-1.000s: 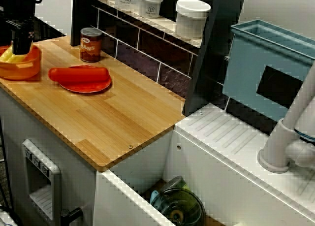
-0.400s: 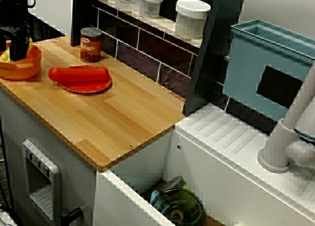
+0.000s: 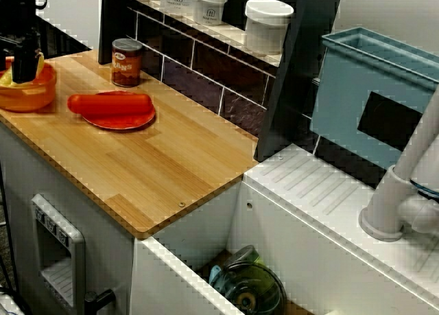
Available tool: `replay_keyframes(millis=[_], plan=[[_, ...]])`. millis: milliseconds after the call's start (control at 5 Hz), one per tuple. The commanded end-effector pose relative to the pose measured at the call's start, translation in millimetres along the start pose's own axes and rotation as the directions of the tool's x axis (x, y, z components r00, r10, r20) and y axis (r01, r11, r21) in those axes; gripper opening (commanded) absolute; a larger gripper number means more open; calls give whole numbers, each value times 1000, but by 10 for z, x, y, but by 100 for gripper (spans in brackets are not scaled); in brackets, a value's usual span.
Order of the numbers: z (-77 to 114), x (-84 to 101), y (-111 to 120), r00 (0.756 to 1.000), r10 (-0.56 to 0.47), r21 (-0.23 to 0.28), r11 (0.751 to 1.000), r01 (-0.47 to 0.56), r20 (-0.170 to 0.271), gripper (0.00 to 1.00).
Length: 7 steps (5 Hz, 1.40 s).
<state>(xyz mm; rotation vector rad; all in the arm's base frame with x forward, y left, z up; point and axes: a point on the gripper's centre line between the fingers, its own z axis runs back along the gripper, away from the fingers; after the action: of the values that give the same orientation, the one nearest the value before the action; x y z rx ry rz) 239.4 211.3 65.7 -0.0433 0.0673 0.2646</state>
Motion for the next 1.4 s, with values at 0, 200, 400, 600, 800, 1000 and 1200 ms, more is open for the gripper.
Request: replay_keyframes(millis=[0,200,400,600,800,1000,1200], plan=[[156,71,49,999,6,28,1000,-7,45,100],[150,87,45,999,8,29,1000,-9,42,100],[137,105,34,999,13,35,999,-15,42,100],[114,145,18,999,21,42,999,-22,36,100],[73,195,-17,999,29,53,998,-31,34,100],[34,216,-54,999,31,65,997,-33,31,100],[9,226,-79,999,30,75,997,-32,29,100]])
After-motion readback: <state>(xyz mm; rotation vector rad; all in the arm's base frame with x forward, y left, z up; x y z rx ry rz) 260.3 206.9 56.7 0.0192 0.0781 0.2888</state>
